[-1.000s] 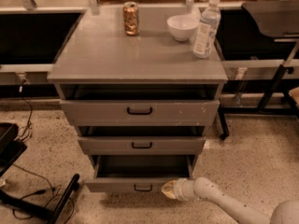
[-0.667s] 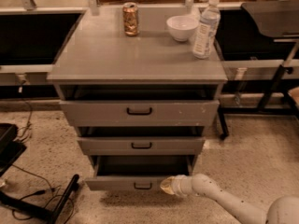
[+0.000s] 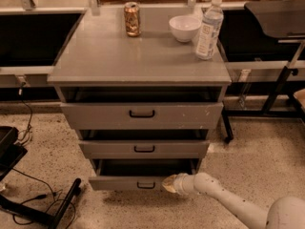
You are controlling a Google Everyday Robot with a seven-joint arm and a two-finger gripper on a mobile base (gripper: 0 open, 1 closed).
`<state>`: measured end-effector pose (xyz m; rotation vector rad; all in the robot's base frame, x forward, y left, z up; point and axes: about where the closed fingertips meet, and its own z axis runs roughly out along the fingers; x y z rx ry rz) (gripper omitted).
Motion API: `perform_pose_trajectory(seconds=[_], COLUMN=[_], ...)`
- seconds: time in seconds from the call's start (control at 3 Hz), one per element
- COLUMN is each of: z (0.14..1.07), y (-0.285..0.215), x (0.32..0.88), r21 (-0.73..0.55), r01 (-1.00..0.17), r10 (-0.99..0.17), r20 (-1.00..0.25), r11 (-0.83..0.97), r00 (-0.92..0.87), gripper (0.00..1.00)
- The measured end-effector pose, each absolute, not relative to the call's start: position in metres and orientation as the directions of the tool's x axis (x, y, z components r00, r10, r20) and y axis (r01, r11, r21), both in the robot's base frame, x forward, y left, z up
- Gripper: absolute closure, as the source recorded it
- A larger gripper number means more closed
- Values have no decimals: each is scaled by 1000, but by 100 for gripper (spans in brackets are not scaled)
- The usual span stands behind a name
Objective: Close bottom drawer
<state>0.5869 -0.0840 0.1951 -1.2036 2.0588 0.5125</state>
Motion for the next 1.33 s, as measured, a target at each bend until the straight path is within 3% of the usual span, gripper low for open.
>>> perform_pose_trajectory(seconds=[0.33, 1.33], z=[197, 197], y=[-82, -82], x=[598, 598], r21=[-6, -6], r01=[-861, -861], r10=[-590, -590], r20=[-731, -731], r11=[508, 508], r00=[-343, -343], gripper=[97, 28])
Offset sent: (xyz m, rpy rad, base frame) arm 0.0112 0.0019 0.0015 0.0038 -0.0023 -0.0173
